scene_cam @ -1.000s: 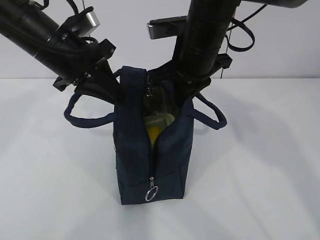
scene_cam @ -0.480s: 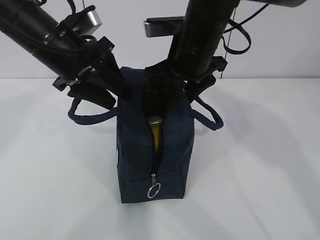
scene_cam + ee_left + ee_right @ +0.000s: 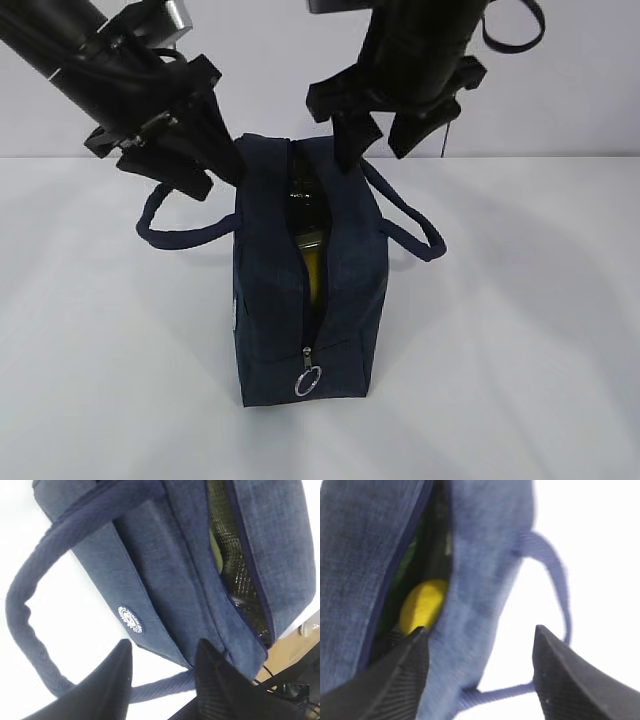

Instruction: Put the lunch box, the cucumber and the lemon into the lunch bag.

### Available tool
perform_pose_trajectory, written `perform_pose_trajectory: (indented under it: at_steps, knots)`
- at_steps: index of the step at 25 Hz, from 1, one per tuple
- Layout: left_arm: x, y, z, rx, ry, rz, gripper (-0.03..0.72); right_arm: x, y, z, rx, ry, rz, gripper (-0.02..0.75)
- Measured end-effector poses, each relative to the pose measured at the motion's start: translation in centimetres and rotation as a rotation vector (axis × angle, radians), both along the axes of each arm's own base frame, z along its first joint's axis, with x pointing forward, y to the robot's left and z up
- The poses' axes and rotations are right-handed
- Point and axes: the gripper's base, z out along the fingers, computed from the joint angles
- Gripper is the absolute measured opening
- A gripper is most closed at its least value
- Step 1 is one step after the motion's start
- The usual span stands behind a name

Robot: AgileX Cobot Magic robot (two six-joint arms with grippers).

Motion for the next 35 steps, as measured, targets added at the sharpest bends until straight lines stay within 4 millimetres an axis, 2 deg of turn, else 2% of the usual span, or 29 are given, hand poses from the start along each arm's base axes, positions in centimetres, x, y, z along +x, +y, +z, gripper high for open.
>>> perform_pose_trajectory:
  at_steps: [4, 10, 18, 27, 35]
  knots:
    - [-0.1, 0.8, 0.0, 0.093, -0.011, 0.02, 0.319, -0.3, -1.0, 1.5, -0.061, -0.074, -0.001, 0.473]
    - [-0.5, 1.2, 0.7, 0.118, -0.031, 0.025, 0.295, 0.0, -1.5, 1.6, -0.117, -0.105, -0.002, 0.473]
    - [-0.9, 1.4, 1.6, 0.119, -0.05, 0.024, 0.289, 1.2, -0.9, -1.4, -0.154, -0.044, 0.003, 0.473]
    - [-0.9, 1.5, 1.5, 0.133, -0.055, 0.02, 0.281, 1.9, -0.2, -3.7, -0.151, 0.018, 0.009, 0.473]
    - [-0.9, 1.5, 1.5, 0.141, -0.058, 0.019, 0.279, 1.7, 0.3, -3.9, -0.11, 0.047, 0.022, 0.473]
